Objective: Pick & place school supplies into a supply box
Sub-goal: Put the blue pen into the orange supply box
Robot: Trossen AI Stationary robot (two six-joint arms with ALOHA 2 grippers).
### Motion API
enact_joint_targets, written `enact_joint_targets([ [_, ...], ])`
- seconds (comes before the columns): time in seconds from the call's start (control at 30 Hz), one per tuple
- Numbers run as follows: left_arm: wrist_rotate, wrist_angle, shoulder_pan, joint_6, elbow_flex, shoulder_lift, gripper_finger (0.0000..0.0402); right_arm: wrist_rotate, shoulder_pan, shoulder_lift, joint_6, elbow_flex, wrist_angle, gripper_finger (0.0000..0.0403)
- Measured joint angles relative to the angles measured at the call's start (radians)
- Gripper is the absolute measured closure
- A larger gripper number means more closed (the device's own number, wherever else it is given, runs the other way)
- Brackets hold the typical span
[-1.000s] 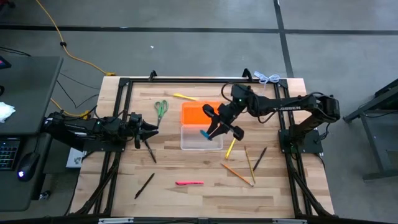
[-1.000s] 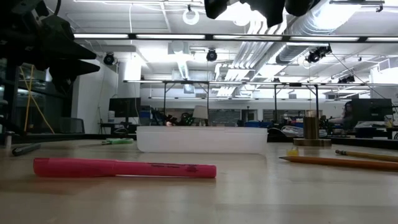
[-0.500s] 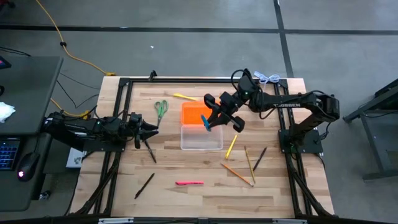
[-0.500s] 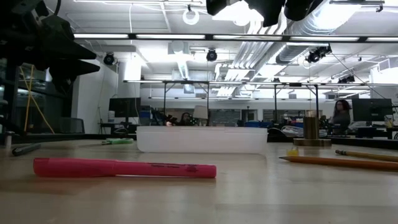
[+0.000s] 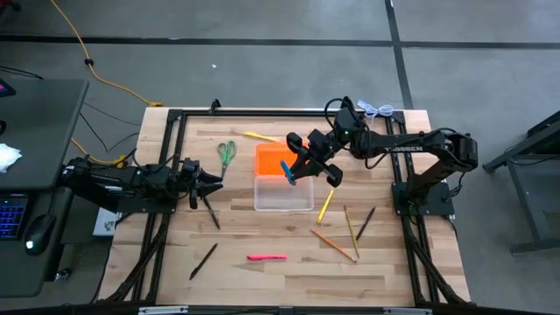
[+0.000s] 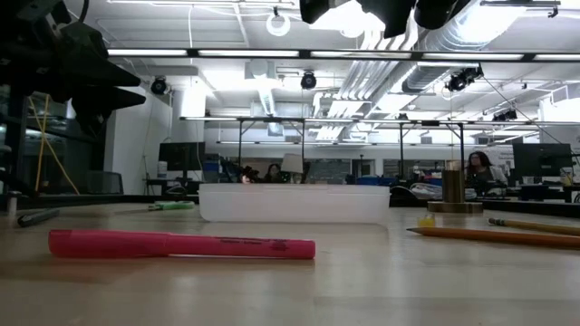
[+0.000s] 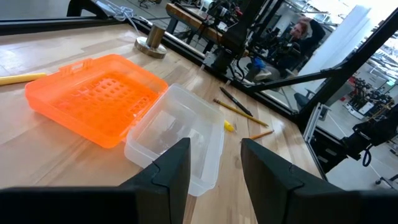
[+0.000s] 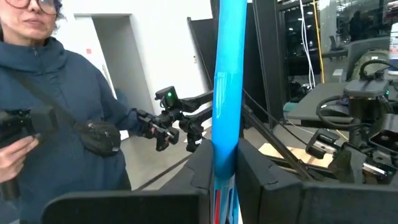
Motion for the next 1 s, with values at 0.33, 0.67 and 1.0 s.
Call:
enact_joint_targets([
  [0.33, 0.0, 0.0, 0.0, 0.0, 0.0, 0.0, 0.0229, 0.218, 0.034, 0.001, -0.187, 0.0, -0.279, 0.0382],
  [0.67, 0.0, 0.0, 0.0, 0.0, 0.0, 0.0, 0.0229, 0.506, 0.102, 0.0, -0.368, 0.0, -0.538, 0.0381],
  [1.0, 0.0, 0.0, 0.0, 0.0, 0.0, 0.0, 0.0229, 0.703, 0.141, 0.027, -0.431, 0.0, -0.746, 0.038],
])
